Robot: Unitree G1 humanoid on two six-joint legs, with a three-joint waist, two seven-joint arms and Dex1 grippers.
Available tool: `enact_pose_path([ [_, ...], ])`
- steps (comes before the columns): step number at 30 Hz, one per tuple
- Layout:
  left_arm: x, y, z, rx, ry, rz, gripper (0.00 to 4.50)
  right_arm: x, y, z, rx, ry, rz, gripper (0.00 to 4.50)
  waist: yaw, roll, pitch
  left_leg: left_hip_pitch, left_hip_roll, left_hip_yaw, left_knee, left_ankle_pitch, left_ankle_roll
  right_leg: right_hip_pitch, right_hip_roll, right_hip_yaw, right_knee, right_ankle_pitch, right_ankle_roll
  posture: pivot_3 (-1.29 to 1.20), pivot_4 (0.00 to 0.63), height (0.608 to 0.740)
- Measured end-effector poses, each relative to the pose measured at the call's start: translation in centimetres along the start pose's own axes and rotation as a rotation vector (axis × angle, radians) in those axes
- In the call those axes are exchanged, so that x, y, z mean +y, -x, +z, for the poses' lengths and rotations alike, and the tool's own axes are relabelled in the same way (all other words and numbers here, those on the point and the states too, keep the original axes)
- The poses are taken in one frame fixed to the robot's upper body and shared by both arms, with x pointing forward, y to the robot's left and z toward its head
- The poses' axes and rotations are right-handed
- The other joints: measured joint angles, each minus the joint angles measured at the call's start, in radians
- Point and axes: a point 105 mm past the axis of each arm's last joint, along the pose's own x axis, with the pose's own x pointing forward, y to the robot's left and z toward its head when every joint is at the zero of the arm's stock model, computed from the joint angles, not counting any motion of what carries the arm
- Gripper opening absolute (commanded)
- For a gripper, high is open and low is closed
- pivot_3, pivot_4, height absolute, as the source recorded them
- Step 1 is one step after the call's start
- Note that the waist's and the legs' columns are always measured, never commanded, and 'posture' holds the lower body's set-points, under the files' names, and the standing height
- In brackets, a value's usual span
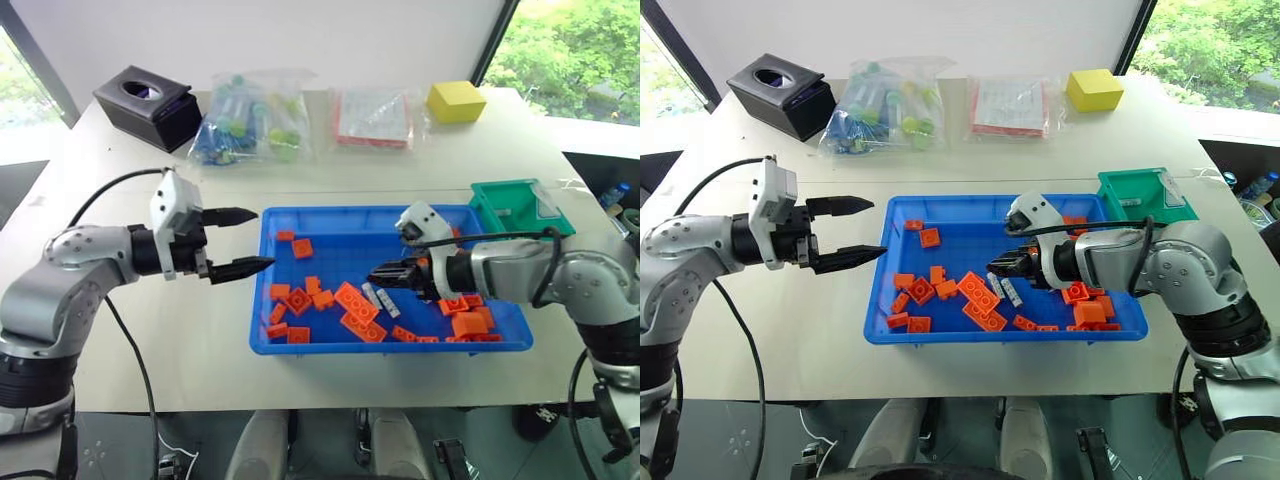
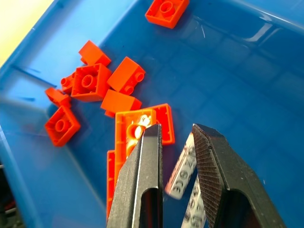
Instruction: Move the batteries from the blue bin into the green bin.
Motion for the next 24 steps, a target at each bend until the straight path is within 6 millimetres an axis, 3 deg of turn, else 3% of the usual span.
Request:
enact_pose_path([
  [19,0.2,0.0,0.0,0.0,0.008,0.018,4.5,-0.4,-2.0,-2.4,0.105,0.068,0.022,1.03,-0.001,0.0,0.0,0.0,0.0,-0.001,0.0,0.0,0.0,-0.001,0.001,0.0,0.002,0.0,0.0,0.0,0.15,0.692],
  [22,0.1,0.0,-0.1,0.002,0.013,0.018,4.5,-0.3,-2.1,-2.5,0.107,0.092,0.022,1.88,-0.001,0.0,0.0,0.0,0.0,-0.001,0.0,0.0,0.0,-0.001,0.001,0.0,0.002,0.0,0.0,0.0,0.15,0.692],
  [24,0.1,0.0,-0.1,0.003,0.015,0.017,4.5,-0.4,-2.1,-2.8,0.113,0.095,0.017,2.84,-0.001,0.0,0.0,0.0,0.0,-0.001,0.0,0.0,0.0,-0.001,0.001,0.0,0.002,0.0,0.0,0.0,0.15,0.692],
])
